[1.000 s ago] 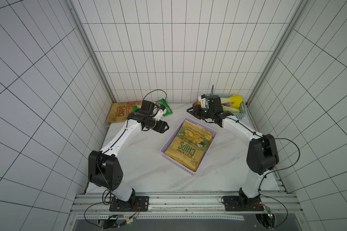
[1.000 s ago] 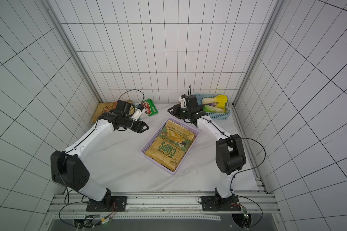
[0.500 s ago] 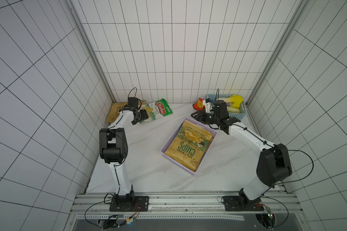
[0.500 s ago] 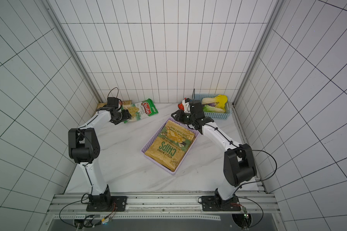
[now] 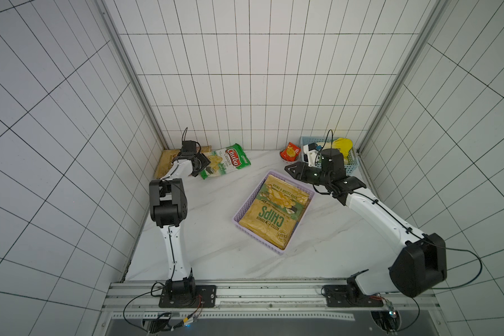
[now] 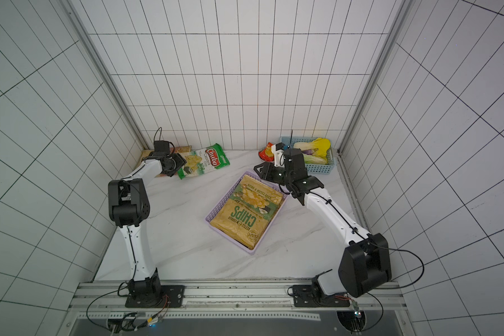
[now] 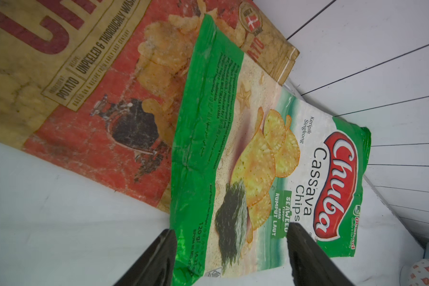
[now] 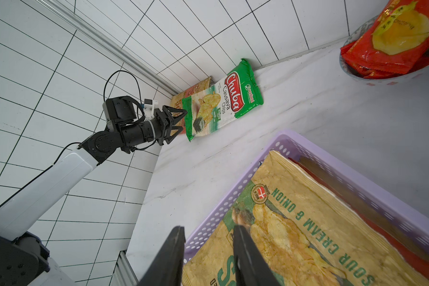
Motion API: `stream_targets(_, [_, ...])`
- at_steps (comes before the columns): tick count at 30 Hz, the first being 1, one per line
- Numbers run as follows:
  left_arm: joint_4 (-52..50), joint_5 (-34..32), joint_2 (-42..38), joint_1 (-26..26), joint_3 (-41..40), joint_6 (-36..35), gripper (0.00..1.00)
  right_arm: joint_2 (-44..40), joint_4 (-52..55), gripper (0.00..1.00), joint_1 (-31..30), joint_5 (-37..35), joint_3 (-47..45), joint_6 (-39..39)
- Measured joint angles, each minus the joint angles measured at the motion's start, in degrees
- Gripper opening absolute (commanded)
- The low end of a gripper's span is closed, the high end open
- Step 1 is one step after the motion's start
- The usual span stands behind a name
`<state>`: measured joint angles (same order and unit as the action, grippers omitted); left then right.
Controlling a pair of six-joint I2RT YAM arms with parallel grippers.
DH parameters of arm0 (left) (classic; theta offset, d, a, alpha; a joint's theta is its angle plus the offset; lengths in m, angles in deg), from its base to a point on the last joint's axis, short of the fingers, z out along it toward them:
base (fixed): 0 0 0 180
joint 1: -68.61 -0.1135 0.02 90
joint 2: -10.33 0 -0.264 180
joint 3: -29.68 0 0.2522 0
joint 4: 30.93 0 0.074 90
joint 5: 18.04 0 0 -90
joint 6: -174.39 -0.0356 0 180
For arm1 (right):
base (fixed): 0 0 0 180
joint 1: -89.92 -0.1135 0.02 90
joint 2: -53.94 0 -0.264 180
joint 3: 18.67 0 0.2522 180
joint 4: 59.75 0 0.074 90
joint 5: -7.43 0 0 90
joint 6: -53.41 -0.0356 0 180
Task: Put the potato chips into the basket
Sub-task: Pick up the potato chip from the center of the board.
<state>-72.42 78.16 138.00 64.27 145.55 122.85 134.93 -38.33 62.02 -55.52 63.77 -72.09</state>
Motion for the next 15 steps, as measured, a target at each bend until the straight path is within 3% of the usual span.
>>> stream_targets(15, [0.8, 1.2, 6.3, -0.3, 4.4, 3.1, 0.73, -9.1, 4.6, 0.36, 0.0, -1.6, -5.8, 2.2])
